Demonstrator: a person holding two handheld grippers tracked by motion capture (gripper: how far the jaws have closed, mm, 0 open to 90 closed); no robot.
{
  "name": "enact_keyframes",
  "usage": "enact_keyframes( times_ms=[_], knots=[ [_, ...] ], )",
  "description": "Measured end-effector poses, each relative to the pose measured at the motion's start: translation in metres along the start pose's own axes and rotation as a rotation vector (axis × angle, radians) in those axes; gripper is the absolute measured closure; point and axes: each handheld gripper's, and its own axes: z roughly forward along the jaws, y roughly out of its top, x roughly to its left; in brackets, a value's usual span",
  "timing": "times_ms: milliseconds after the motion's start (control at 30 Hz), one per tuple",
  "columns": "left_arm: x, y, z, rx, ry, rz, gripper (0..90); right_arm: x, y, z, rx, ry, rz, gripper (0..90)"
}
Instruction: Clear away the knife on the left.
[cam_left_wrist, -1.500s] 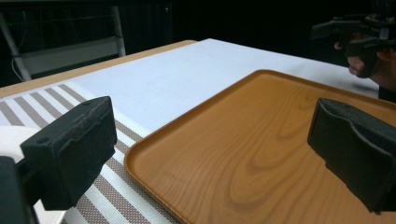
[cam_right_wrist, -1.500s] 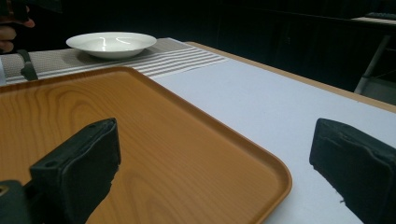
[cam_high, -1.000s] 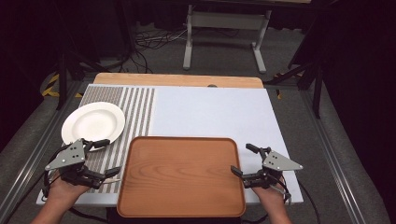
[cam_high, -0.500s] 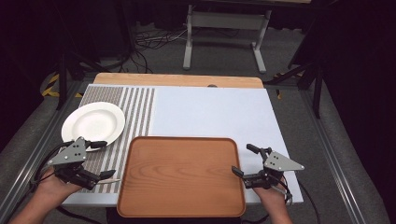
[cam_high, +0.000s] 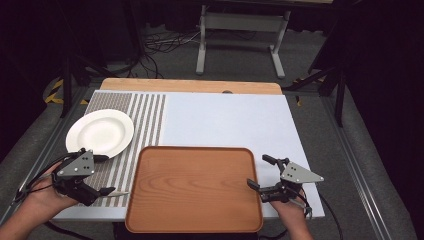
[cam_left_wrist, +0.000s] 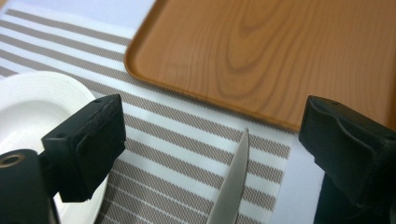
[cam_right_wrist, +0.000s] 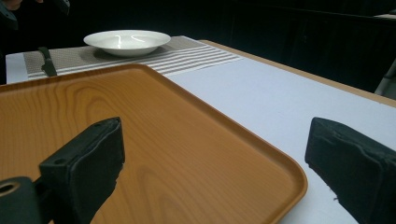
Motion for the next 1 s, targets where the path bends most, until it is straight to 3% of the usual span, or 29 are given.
enact_keyframes(
  times_ms=[100, 300, 1000],
  knots=[
    [0.001, -0.002, 0.000, 0.049, -0.014, 0.009, 8.6, 0.000, 0.000, 0.001, 0.003, -0.002, -0.003, 5.3],
    [0.002, -0.004, -0.001, 0.099, -0.019, 0.027, 10.1, 0.000, 0.000, 0.002, 0.006, 0.005, -0.002, 5.4],
    [0.007, -0.012, 0.010, 0.340, -0.121, 0.075, 16.8, 0.000, -0.001, 0.003, 0.015, 0.016, -0.003, 5.7]
  ],
)
